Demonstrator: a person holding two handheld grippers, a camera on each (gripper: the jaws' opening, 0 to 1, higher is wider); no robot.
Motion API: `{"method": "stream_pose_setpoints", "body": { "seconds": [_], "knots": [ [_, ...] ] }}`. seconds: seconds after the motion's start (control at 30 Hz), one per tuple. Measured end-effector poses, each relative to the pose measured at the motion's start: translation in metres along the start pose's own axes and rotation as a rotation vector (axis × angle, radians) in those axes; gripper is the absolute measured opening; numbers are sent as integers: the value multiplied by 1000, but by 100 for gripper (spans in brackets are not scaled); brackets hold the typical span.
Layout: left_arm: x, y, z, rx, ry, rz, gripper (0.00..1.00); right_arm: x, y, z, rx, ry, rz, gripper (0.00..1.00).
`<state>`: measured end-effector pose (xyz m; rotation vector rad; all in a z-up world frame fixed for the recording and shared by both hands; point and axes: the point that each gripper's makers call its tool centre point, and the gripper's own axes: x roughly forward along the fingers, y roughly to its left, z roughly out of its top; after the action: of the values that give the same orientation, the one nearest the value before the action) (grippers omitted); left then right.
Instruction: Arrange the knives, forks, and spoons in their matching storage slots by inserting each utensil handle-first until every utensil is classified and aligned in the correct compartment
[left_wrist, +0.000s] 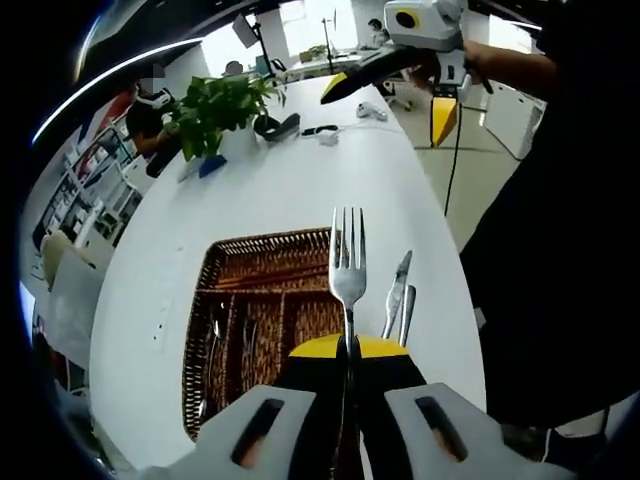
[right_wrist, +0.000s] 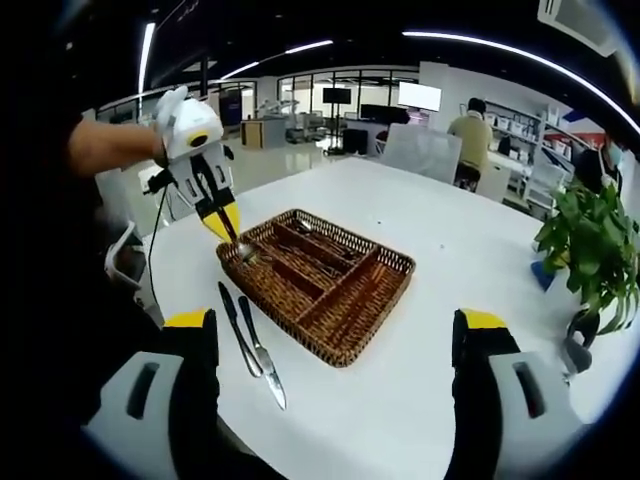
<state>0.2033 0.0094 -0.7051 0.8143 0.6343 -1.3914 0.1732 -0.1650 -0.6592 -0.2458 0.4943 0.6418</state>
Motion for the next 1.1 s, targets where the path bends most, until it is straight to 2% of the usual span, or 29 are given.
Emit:
{"method": "stream_pose_setpoints", "body": {
  "seconds": [0.27,0.53,0.73,0.87,1.1],
  "knots": [
    [-4,21,-1,-5,-8,19,1,3,3,1,3,7,-3,100],
    [-12,50,-6,-4,-7,60,1,6,6,7,37,10,-21,100],
    [-12,70,-10,-14,-7,85,1,14,17,4,44,17,-17,100],
    [-13,77,-8,-14,-9,86,1,11,24,5,42,11,-6,100],
    [-15,96,-7,-7,-2,101,1,6,20,3,47,10,-18,100]
  ]
}}
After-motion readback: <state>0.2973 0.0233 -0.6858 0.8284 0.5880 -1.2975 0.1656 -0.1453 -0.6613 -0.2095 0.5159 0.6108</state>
